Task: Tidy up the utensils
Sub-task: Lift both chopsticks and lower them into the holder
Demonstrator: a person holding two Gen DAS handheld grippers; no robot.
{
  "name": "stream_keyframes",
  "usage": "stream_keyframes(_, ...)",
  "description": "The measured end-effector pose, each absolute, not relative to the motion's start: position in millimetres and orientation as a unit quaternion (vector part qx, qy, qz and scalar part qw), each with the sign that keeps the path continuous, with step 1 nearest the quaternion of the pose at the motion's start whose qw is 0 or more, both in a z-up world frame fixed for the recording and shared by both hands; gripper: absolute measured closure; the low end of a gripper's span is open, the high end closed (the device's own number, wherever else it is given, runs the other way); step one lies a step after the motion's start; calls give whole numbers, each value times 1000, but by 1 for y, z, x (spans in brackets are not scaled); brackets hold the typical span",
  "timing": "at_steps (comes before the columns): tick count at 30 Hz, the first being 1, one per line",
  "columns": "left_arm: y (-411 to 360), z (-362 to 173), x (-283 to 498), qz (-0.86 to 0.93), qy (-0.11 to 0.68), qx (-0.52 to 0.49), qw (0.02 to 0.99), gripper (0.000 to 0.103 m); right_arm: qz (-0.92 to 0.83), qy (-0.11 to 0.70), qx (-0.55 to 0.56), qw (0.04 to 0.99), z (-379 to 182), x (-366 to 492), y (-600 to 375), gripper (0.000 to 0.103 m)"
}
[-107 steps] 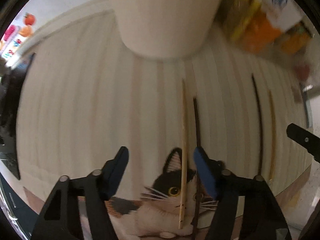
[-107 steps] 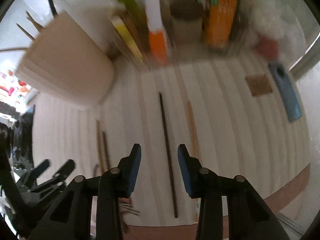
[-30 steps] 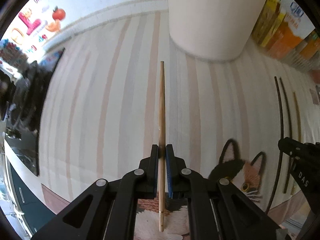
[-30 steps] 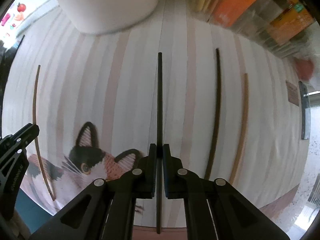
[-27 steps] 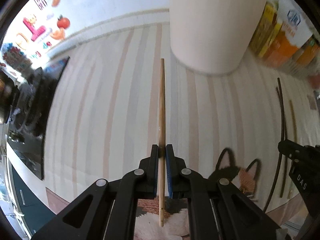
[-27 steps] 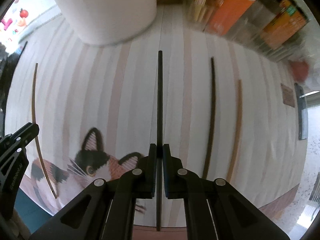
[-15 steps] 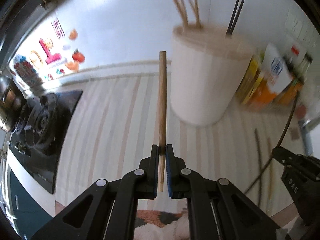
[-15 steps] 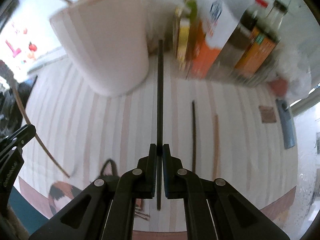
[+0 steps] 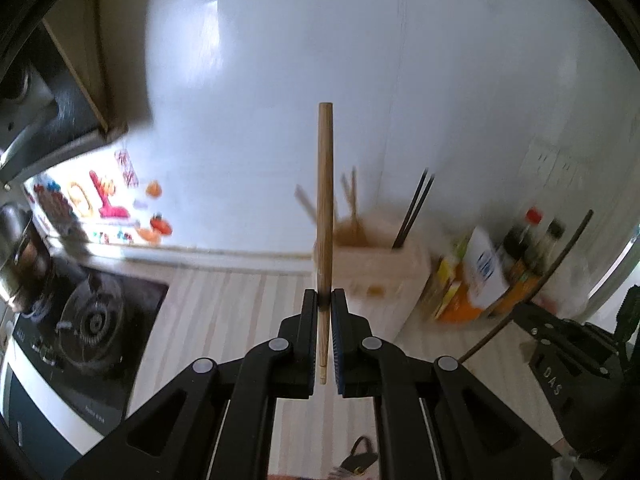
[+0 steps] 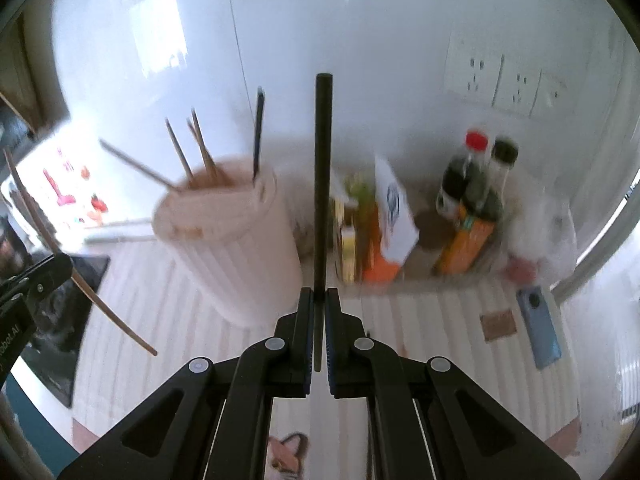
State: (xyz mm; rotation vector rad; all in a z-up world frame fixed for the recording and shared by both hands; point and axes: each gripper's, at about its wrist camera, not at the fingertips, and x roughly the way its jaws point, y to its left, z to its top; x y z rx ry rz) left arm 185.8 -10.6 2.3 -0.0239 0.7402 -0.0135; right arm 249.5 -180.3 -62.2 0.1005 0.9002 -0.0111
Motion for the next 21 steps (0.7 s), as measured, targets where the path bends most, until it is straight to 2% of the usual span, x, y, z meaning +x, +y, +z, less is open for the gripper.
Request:
stream_keyframes(6,-12,56,204,-34,325,-31,944,99,17,396,66,916,0,264,-184,98)
stream_keyframes(11,-11,79,235,-42,314,-40,948,99,37,372,82,924,43,287,-189,98)
stream_keyframes(16,-9,77,275,-27,321,-42,946,99,47,366,89,925,60,325,-187,98)
stream_keyframes(21,-3,59,313,-2,330,-58,942,99,41,370,102,922,50,360,-179,98)
